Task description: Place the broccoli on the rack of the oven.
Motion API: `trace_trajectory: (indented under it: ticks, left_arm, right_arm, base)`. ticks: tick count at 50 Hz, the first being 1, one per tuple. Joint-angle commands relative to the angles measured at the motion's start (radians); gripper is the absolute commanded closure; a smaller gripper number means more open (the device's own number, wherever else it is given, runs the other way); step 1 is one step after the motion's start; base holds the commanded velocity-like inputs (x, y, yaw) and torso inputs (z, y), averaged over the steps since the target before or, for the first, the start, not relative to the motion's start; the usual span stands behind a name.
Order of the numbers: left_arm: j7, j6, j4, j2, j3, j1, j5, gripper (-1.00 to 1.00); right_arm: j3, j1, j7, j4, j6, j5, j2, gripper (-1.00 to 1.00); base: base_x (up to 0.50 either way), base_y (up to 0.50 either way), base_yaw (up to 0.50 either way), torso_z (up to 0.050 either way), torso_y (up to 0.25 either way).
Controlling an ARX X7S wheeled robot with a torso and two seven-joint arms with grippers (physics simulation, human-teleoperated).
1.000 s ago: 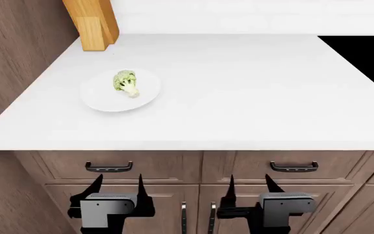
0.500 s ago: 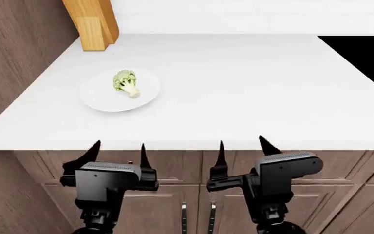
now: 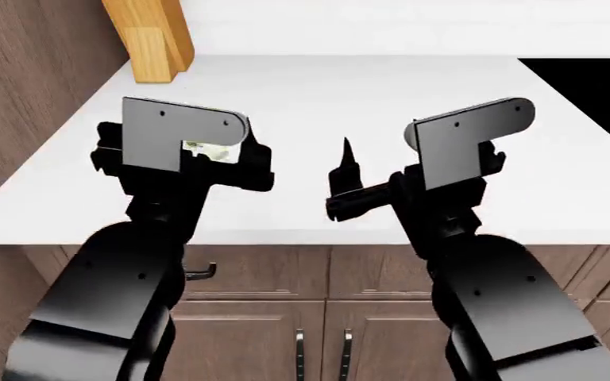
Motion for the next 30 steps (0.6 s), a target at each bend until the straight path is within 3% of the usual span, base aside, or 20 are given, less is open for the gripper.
trace_trajectory:
  ticks: [1, 14, 30]
  left_arm:
    - [-0.022, -0.091, -0.117, 0.006, 0.004, -0.215, -0.010, -1.00]
    - [-0.050, -0.002, -0.356, -0.003, -0.001, -0.347, -0.020, -1.00]
    - [-0.056, 0.069, -0.552, -0.023, -0.019, -0.425, -0.048, -1.00]
  right_arm:
    - [0.018, 0.203, -0.011, 0.111, 0.120, 0.014, 0.000, -1.00]
    - [0.072, 0.357, -0.036, 0.367, 0.060, 0.034, 0.011, -1.00]
    - [0.052, 0.450, -0.046, 0.527, 0.040, 0.042, 0.027, -1.00]
  base:
    - [0.00, 0.00, 0.00, 0.000, 0.000]
    - [0.00, 0.00, 0.00, 0.000, 0.000]
    - [0.00, 0.00, 0.00, 0.000, 0.000]
